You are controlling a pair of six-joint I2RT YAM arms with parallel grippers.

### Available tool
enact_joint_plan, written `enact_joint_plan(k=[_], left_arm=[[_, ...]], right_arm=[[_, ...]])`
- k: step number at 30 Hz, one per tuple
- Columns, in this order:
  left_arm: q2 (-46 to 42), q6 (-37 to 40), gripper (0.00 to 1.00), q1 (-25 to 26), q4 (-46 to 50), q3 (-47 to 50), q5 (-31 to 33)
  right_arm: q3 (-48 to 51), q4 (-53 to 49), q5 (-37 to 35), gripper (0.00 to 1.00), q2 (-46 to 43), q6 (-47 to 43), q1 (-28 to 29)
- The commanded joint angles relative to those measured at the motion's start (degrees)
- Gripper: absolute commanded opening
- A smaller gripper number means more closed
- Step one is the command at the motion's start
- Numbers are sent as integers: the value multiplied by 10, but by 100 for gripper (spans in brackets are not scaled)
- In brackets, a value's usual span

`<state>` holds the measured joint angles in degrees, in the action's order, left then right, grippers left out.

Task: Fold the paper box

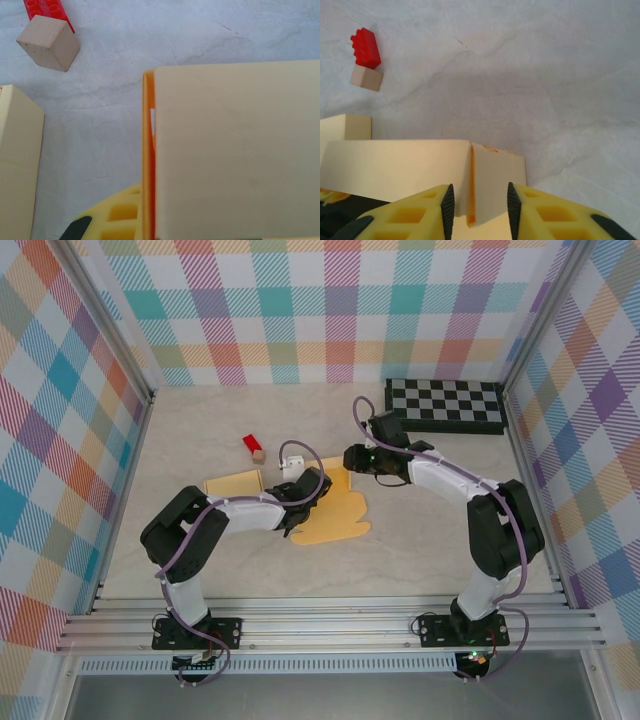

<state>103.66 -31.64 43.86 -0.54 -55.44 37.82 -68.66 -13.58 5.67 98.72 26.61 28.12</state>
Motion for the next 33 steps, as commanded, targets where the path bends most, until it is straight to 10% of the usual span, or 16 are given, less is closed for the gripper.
enact_joint_plan(k=[1,15,33], left_arm=[[3,15,0,9,-1,20,16],[-20,62,0,10,-42,40,-81],[-161,12,45,4,141,12,-215]], right_arm=[[15,17,16,31,8,0,-1],[122,66,1,10,6,22,-3],[186,90,-69,9,-39,20,4]])
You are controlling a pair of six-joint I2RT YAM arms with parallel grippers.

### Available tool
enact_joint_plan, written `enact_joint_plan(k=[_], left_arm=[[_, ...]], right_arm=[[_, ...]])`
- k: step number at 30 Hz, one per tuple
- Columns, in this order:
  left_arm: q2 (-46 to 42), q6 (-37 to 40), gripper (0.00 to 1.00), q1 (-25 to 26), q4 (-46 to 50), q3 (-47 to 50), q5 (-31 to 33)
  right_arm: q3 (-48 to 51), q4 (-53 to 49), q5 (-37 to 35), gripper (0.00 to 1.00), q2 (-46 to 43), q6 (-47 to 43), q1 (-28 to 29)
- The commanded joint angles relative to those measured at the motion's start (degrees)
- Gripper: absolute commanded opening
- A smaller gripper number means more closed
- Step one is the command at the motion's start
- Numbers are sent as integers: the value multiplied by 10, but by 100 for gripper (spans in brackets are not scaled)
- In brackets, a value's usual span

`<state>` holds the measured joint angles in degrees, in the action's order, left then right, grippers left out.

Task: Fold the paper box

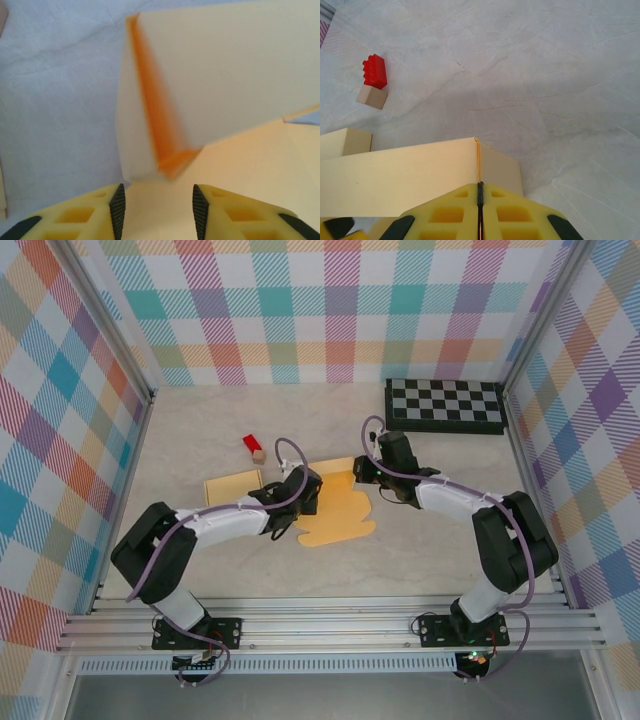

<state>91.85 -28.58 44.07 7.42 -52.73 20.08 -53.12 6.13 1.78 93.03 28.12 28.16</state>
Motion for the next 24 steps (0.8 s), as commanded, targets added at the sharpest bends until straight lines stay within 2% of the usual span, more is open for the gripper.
enact_joint_plan(k=[1,5,8,14,16,19,24], left_arm=[[-56,-22,46,2,71,-16,-37],[-105,-21,48,0,134,-29,-15],[-129,18,48,-4,146,-27,-8],[-107,169,53,-26,8,39,-48],[-100,189,53,-45,3,28,-50],[-124,216,54,-74,-19,16,-87],[-124,310,57,-102,-32,2,-95]], right_arm=[[30,-107,-31,9,16,5,3],[26,-109,-37,9,11,3,5],[20,-113,-38,10,11,1,6],[-6,-138,-38,10,15,-28,6],[-17,-150,-41,10,15,-43,6],[-32,-165,-47,10,14,-57,6],[-57,-185,-43,14,21,-71,6]])
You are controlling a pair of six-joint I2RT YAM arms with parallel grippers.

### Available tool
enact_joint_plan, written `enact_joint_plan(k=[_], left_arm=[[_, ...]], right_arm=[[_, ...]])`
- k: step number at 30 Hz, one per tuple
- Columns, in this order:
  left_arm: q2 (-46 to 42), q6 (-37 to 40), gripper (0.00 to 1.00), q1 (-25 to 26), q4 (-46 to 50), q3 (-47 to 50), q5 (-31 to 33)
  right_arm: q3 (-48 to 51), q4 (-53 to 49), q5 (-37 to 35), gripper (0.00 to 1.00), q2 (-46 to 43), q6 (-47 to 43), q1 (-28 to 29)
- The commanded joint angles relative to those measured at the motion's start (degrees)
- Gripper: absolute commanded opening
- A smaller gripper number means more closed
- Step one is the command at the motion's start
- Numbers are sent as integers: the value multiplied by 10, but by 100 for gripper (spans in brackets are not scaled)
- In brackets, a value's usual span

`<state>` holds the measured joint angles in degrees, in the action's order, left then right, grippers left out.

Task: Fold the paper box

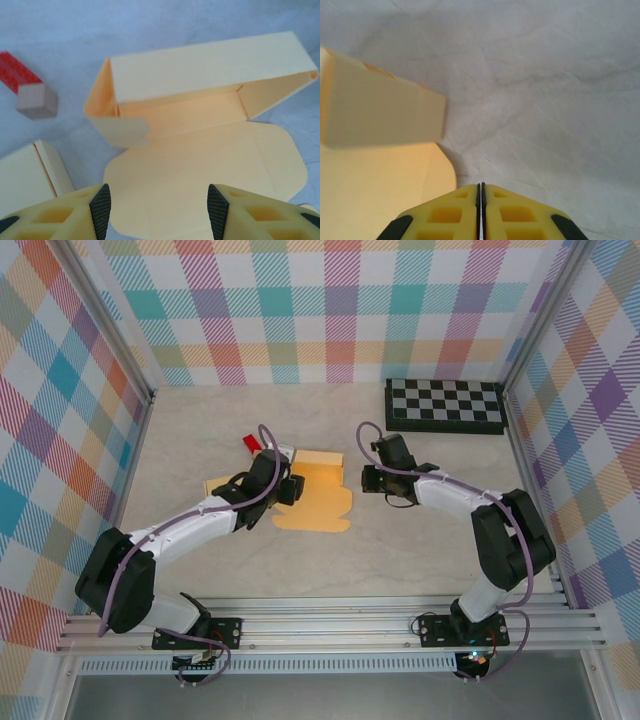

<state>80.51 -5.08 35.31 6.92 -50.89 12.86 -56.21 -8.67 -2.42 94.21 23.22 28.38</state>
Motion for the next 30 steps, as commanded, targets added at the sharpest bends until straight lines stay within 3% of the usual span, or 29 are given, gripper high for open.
enact_joint_plan(k=[1,4,6,11,14,18,21,23,27,30], left_arm=[[-9,75,57,-25,-24,-14,-31],[-30,49,57,-38,-32,10,-8],[-53,18,57,-48,-36,27,1],[-116,-113,58,-102,-31,71,5],[-140,-192,63,-136,-23,85,-27],[-129,-263,68,-143,-16,65,-60],[-91,-230,66,-142,-35,43,-110],[-70,-153,58,-141,-40,37,-141],[-42,-42,54,-140,-19,50,-106],[-19,-37,55,-140,-50,62,-122]], right_arm=[[-33,-46,1,16,10,-24,4],[-48,-60,9,23,-3,-30,4],[-64,-69,24,34,-10,-35,4],[-125,-80,71,48,2,-17,4],[-164,-82,80,50,26,-16,4],[-223,-95,80,51,70,-31,4],[-259,-107,80,54,98,-38,4],[-285,-128,82,55,122,-41,4],[-319,-153,103,56,158,-49,4],[-322,-156,114,56,169,-54,4]])
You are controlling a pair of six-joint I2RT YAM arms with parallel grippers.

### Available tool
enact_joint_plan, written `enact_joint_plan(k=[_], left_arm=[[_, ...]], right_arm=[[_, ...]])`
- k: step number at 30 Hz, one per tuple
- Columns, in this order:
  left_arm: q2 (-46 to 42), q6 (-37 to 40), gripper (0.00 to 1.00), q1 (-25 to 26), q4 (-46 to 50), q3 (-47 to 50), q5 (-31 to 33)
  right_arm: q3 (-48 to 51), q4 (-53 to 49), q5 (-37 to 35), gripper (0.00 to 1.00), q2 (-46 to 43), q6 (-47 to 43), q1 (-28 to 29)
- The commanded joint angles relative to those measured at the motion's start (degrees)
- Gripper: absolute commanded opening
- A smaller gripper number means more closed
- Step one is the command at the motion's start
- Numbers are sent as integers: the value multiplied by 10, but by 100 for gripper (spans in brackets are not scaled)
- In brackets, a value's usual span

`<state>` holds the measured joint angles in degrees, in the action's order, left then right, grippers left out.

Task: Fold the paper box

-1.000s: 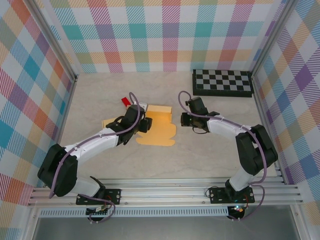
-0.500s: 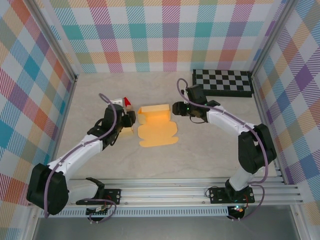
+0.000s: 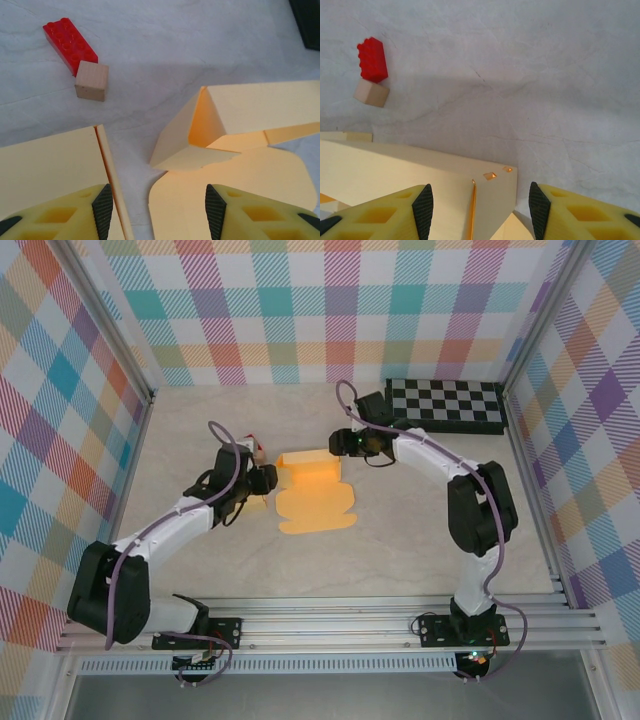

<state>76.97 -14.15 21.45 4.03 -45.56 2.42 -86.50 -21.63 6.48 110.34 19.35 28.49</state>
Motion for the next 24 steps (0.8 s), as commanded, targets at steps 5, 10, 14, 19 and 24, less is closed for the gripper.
enact_joint_plan(k=[5,10,14,19,24], left_arm=[[63,74,56,-1,-35,-3,-8],[97,92,57,-1,-39,-23,-13],[133,98,57,0,-14,-62,-6],[154,105,58,16,-26,-79,-24],[171,111,52,59,-46,-87,-7]], right_arm=[[-27,-33,37,56,27,-22,8],[-37,-48,35,56,46,-36,11],[-41,-58,31,56,54,-54,12],[-52,-72,36,55,63,-73,12],[-49,-77,37,54,59,-77,12]])
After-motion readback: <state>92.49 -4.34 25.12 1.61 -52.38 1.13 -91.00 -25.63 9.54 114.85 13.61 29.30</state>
